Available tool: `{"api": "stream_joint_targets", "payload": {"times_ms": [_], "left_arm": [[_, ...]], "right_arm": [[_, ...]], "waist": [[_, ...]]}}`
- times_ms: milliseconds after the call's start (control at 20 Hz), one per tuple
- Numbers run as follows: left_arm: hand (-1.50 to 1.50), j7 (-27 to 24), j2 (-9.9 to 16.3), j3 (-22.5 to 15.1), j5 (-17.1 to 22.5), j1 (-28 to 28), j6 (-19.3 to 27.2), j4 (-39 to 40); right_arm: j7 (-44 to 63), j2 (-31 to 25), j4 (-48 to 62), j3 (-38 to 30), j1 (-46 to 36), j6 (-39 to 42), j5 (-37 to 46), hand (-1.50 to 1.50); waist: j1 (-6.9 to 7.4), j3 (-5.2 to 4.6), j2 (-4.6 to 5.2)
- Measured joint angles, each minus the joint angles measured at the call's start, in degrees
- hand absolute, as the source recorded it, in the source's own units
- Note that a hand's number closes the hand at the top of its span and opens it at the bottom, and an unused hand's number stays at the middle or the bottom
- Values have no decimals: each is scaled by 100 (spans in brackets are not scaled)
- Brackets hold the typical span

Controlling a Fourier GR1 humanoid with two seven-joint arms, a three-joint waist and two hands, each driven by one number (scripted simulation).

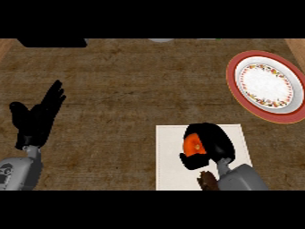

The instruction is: Pick the squash from the placemat and place it in the plate

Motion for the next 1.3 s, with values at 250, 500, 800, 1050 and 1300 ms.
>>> {"api": "stream_joint_targets", "payload": {"times_ms": [250, 500, 800, 1050, 1300], "left_arm": [[0, 121, -111, 49, -101, 14, -12, -152], [0, 320, -159, -45, -155, 15, -5, -428], [0, 285, -153, 15, -137, 47, -67, -376], [0, 342, -144, 73, -135, -1, -39, -331], [0, 265, -150, 98, -171, 84, -39, -318]], "right_arm": [[-206, 235, 273, -211, -199, -36, 121, 150], [-344, 597, 1731, -732, -1755, -38, 63, 150], [-385, 606, 2409, -935, -2639, -1122, 713, 150], [107, 504, 1998, -963, -2876, -2301, 1474, 150], [711, 267, 1664, -1213, -2925, -3029, 2069, 150]], "waist": [[16, 17, 15], [148, 31, 57], [118, 32, 59], [19, 29, 21], [-5, 28, 16]]}}
